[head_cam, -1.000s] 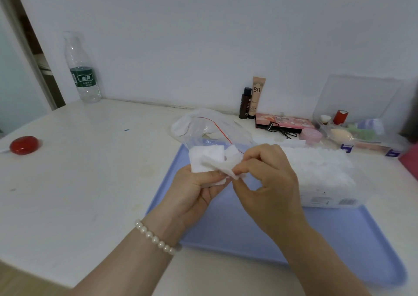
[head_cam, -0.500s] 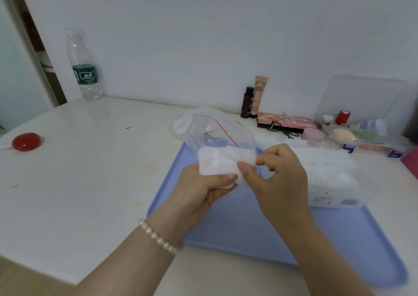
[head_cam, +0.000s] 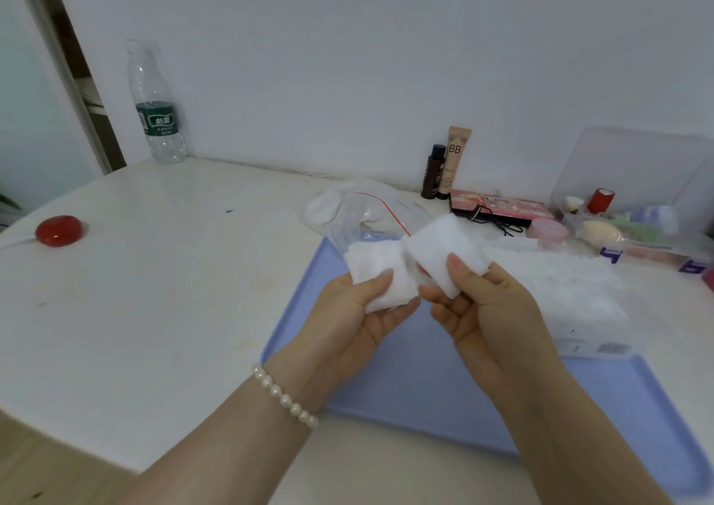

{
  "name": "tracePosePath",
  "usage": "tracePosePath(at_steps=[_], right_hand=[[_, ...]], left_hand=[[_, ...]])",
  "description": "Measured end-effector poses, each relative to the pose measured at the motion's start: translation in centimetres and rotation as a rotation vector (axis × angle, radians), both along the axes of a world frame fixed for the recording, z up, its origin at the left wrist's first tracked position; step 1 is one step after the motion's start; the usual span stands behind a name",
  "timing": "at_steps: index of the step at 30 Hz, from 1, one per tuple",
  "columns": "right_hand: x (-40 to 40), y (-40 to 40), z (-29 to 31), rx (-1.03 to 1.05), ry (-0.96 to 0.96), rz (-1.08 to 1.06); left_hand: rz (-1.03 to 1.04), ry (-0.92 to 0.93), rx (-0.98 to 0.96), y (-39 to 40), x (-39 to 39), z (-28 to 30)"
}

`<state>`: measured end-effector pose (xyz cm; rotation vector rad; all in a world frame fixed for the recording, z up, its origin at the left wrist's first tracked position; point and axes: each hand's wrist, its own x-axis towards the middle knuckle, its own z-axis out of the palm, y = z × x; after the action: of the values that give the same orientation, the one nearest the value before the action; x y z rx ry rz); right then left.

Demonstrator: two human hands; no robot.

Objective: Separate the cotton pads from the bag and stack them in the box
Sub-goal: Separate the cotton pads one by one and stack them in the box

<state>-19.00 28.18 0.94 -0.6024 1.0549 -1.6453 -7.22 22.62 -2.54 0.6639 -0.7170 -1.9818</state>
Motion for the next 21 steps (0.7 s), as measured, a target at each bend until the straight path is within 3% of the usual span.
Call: tracePosePath(at_steps=[4, 9, 14, 21], right_hand=[[0.7, 0.0, -0.3, 0.030, 0.015, 0.073], [-0.9, 0.0, 0.9, -0.106, -0.101, 0.037], [-2.0, 0.1, 1.4, -0.114, -0.209, 0.037], [-0.6, -0.3, 0.1, -0.072, -0.128, 0.107]], left_hand=[[-0.031, -0.021, -0.012, 0.2, -0.1, 0.0], [-0.023, 0.071, 0.077, 0.0, 0.0, 0.1], [-0.048, 0.083, 0.088, -0.1, 0.2, 0.1], [-0.040, -0.010, -0.014, -0.1, 0.0, -0.2]])
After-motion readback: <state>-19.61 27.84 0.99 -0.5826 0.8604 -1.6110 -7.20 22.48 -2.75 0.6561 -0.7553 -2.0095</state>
